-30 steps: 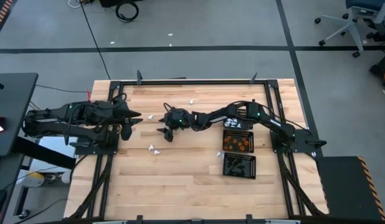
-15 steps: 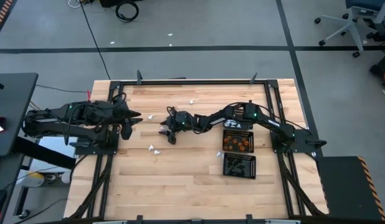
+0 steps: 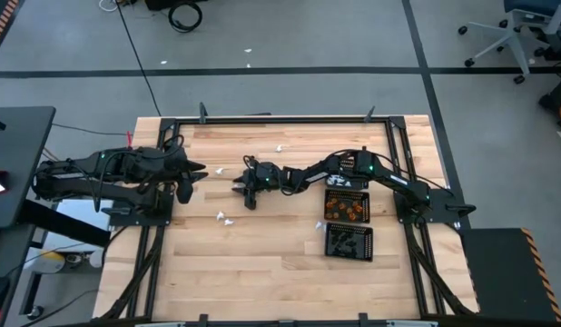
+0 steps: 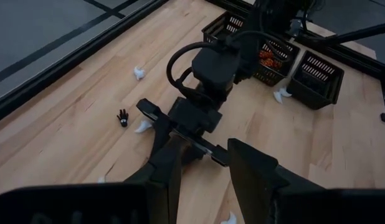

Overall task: Sort Halloween decoration
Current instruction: Put the white ghost toy into the top right black bin

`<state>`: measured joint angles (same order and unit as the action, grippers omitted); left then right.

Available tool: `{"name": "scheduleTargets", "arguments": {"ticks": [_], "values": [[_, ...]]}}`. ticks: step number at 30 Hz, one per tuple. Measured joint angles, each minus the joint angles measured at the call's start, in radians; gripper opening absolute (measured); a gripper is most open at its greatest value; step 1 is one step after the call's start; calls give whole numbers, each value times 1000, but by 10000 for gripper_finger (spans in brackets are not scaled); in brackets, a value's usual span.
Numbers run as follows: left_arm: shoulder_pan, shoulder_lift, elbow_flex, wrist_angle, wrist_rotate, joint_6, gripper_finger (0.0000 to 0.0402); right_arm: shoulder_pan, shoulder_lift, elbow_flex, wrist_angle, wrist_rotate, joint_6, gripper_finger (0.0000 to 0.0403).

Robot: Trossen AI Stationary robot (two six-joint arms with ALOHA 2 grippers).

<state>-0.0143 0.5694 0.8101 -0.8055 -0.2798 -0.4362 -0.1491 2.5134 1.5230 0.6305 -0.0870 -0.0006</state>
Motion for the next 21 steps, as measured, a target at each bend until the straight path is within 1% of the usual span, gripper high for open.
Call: {"name": "scheduleTargets", "arguments": {"ticks": [4,8,21], "values": [[0,0,0,0,0,0,116,-1,1,-1,0,-1,1,111],[0,0,0,0,0,0,116,-1,1,-1,0,-8,1,92],[0,0,0,0,0,0,116,-3,-17,1,-24,-27,-1,77]]}}
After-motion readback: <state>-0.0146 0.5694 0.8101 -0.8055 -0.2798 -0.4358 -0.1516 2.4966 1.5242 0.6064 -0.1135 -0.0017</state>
